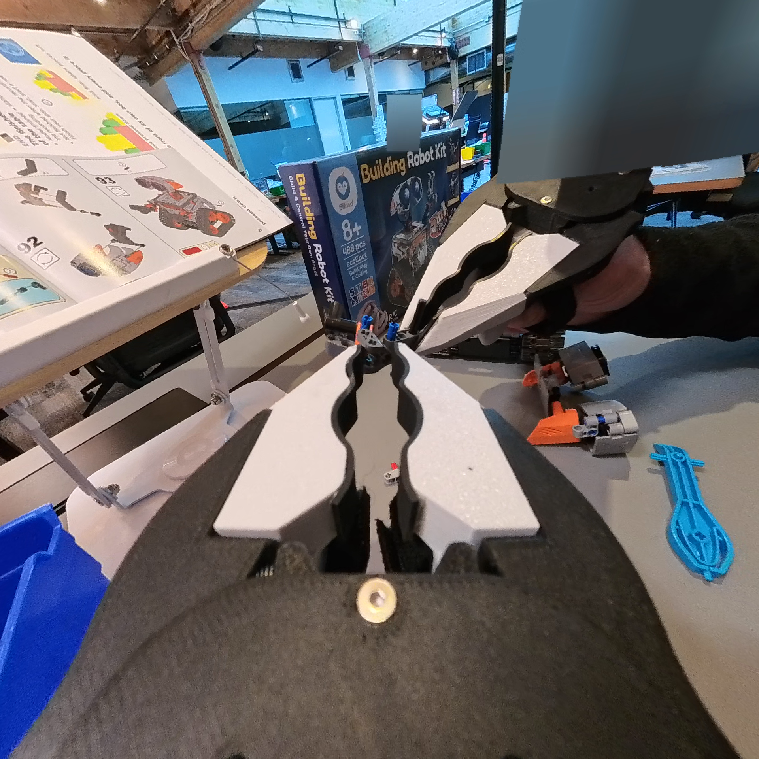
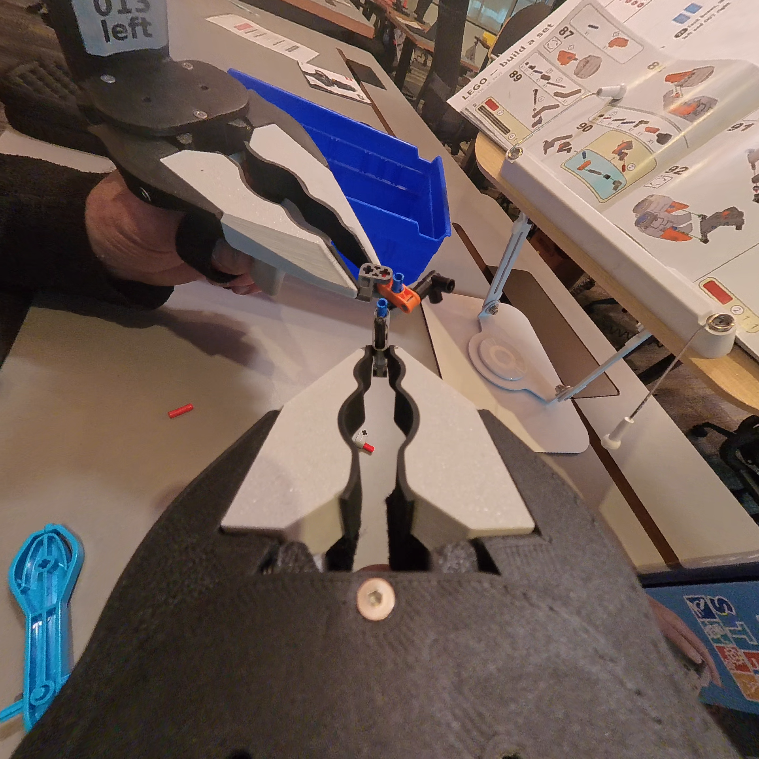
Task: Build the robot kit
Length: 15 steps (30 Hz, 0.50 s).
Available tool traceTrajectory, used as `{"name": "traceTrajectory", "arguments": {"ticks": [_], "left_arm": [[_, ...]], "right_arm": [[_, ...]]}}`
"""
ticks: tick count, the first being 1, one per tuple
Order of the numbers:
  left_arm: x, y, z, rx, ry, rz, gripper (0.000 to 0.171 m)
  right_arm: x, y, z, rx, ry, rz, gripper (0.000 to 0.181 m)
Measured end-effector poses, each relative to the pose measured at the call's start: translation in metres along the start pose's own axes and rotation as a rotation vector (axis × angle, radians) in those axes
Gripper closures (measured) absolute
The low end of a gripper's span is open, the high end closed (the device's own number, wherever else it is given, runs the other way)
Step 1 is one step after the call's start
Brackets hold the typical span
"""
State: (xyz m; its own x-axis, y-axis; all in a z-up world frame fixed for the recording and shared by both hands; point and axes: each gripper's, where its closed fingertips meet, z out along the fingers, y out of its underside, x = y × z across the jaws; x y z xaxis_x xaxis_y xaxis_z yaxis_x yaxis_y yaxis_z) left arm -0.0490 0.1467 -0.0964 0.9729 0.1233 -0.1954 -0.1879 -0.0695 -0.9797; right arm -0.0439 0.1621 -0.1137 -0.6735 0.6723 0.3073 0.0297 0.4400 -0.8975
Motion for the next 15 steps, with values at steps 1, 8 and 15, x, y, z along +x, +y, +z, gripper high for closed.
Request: {"name": "traceTrajectory", "arguments": {"ticks": [1,8,15], "left_arm": [[0.0002,-0.0004,-0.0001,0.002,0.0,0.002,0.16],[0.0005,-0.0012,-0.0004,0.006,0.0,0.004,0.161],[0.0013,-0.0022,-0.0006,0.009,-0.002,0.011,0.161]], "right_arm": [[-0.0001,0.0,0.0,0.0,0.0,0.0,0.175],[0.0,0.0002,0.0002,-0.001,0.001,-0.003,0.176],[0.0001,0.0004,0.0003,-0.001,0.0,-0.001,0.176]]}}
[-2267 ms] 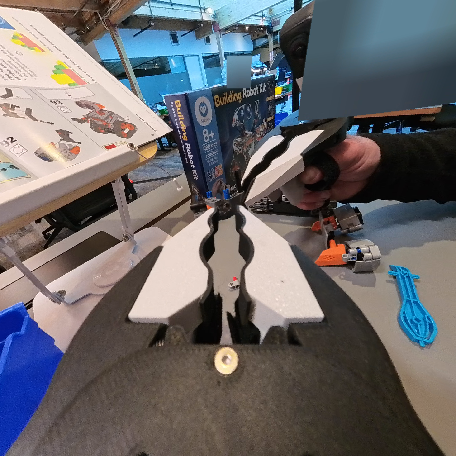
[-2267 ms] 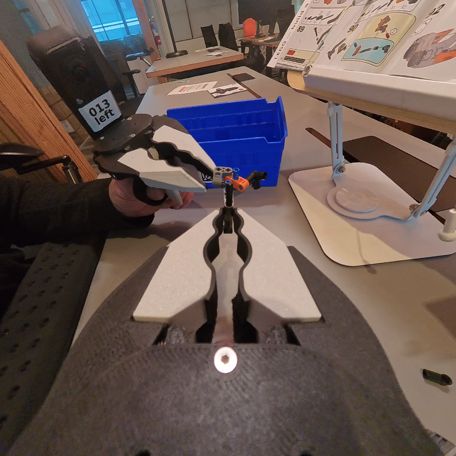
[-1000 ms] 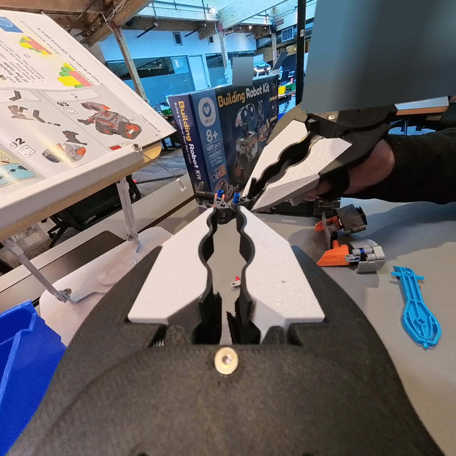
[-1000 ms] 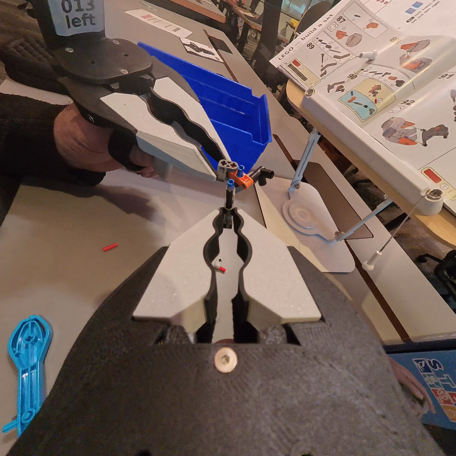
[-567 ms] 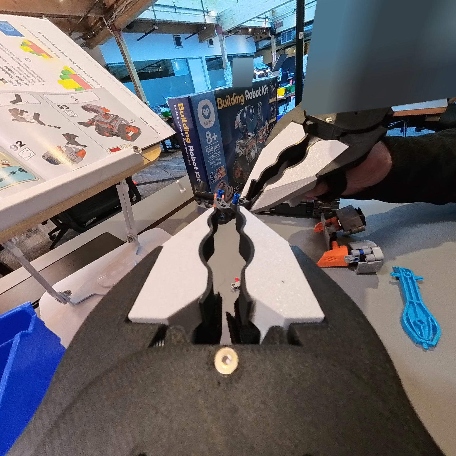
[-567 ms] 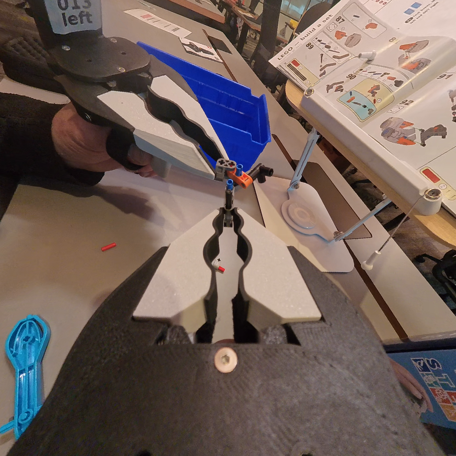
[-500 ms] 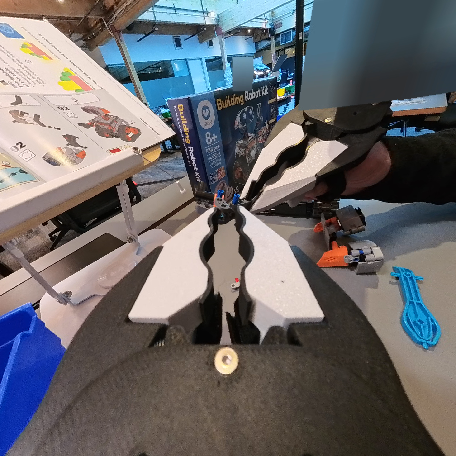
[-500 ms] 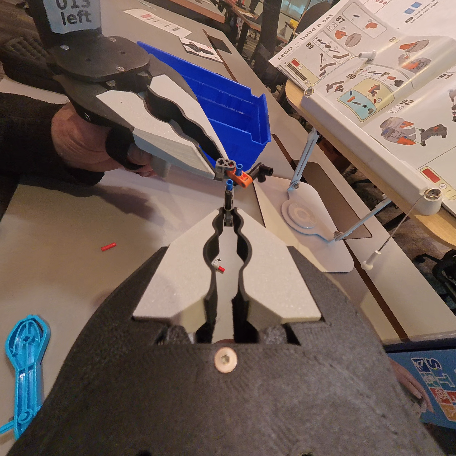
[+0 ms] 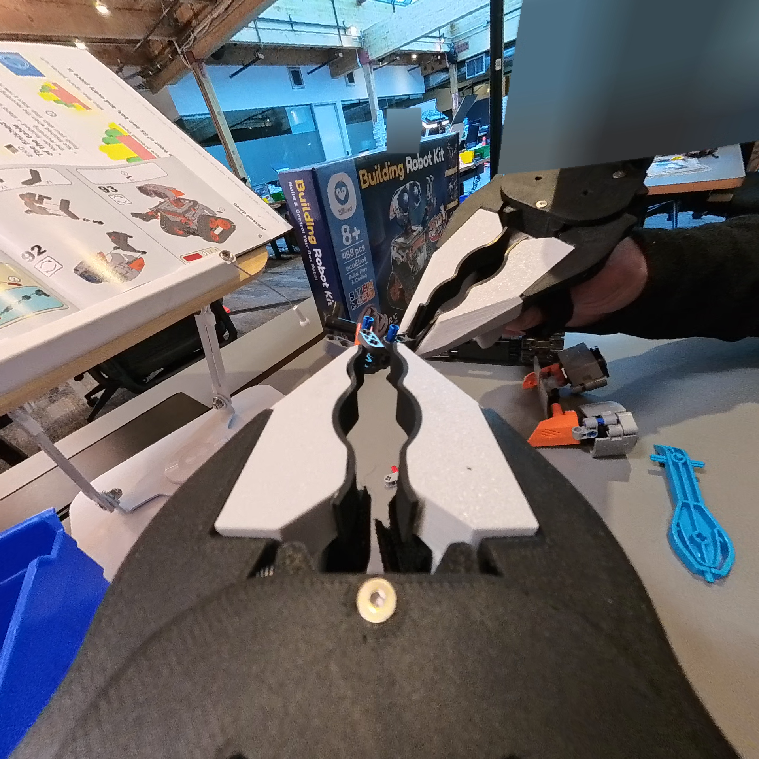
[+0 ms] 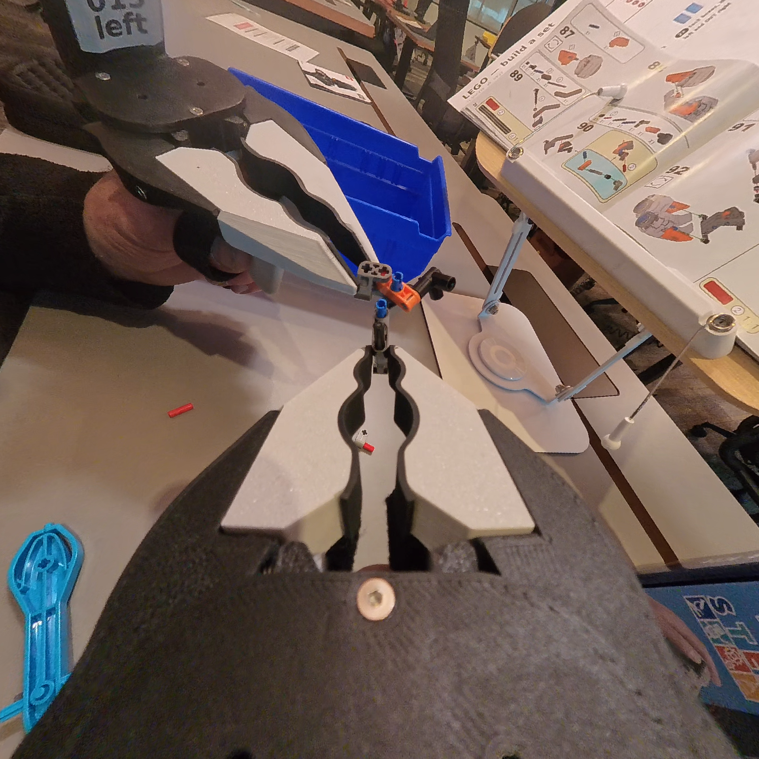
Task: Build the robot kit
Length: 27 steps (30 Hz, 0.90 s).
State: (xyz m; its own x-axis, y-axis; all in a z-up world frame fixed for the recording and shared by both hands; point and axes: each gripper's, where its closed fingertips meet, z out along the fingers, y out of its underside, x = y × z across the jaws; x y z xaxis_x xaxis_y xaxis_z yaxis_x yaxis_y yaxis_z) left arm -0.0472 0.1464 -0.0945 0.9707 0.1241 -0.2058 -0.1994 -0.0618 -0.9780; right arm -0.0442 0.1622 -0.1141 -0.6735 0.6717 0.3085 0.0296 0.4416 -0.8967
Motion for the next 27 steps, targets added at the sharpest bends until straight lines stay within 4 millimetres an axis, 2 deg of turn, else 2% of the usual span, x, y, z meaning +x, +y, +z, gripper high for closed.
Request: {"name": "traceTrajectory", "arguments": {"ticks": [13,27], "left_arm": [[0.0003,-0.0007,-0.0002,0.002,-0.003,0.008,0.161],[-0.0018,-0.0016,-0.0004,0.008,-0.015,0.005,0.152]], "right_arm": [[0.0002,-0.0005,-0.0005,0.003,0.001,0.003,0.176],[0.0026,-0.009,-0.0058,0.08,-0.054,0.147,0.176]]}}
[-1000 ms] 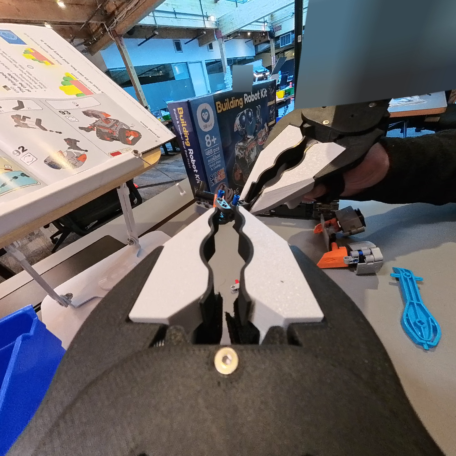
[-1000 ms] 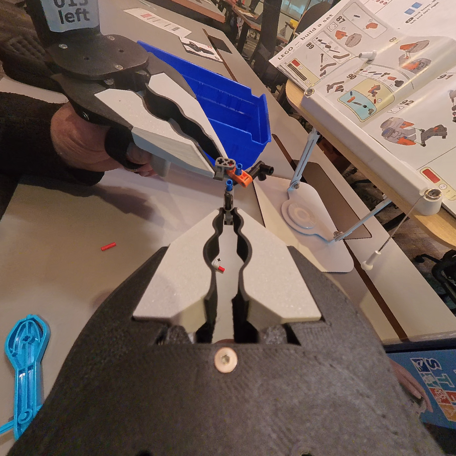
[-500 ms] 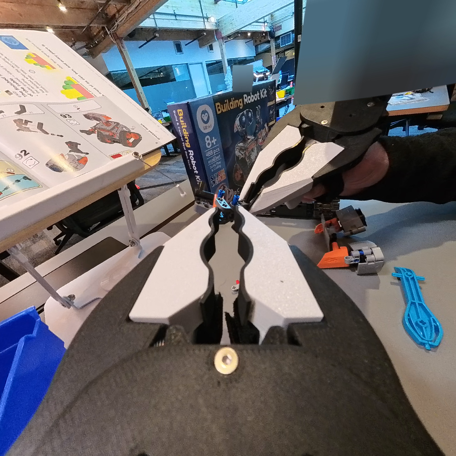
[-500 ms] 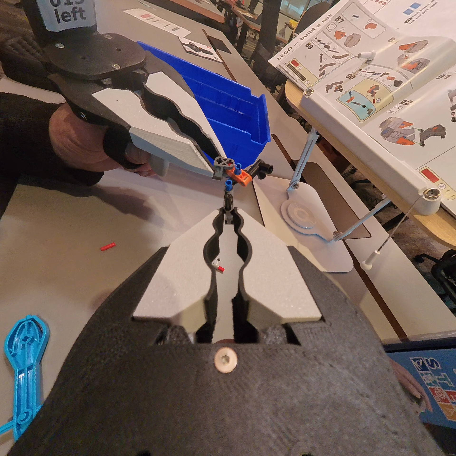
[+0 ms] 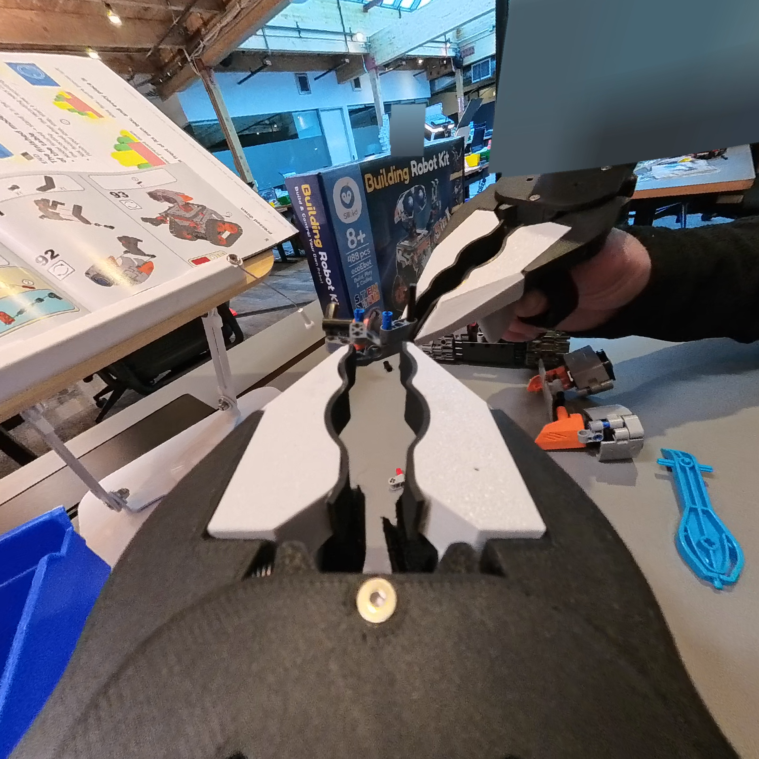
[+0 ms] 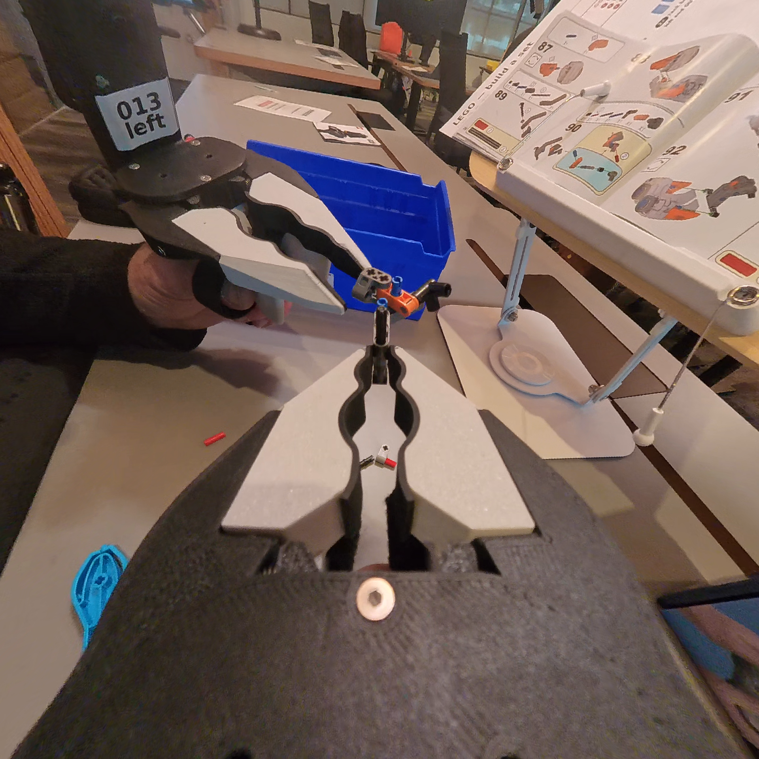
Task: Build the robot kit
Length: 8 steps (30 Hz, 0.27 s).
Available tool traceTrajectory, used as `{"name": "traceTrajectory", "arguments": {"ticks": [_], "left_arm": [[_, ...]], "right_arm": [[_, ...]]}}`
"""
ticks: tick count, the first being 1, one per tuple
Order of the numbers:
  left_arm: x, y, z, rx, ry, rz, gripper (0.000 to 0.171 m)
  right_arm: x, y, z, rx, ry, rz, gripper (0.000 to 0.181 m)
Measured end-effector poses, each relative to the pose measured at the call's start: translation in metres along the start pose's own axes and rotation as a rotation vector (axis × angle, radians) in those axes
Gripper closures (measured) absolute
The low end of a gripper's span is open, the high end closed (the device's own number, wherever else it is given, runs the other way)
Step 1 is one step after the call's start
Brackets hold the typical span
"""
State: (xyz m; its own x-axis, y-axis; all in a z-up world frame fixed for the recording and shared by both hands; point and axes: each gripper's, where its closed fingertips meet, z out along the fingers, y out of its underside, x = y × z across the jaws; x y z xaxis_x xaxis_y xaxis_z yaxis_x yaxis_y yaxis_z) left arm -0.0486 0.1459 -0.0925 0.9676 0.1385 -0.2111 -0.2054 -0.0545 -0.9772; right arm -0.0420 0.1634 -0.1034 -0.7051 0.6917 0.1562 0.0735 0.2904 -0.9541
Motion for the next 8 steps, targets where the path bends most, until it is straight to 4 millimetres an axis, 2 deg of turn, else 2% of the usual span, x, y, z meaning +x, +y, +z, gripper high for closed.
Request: {"name": "traceTrajectory", "arguments": {"ticks": [5,8], "left_arm": [[-0.0022,0.0022,0.0006,-0.009,-0.012,-0.008,0.15],[-0.0043,0.0024,0.0,-0.009,-0.022,-0.011,0.155]], "right_arm": [[-0.0022,0.0007,0.001,-0.007,0.0,-0.017,0.176],[-0.0036,0.0014,0.0016,-0.015,0.004,-0.041,0.176]]}}
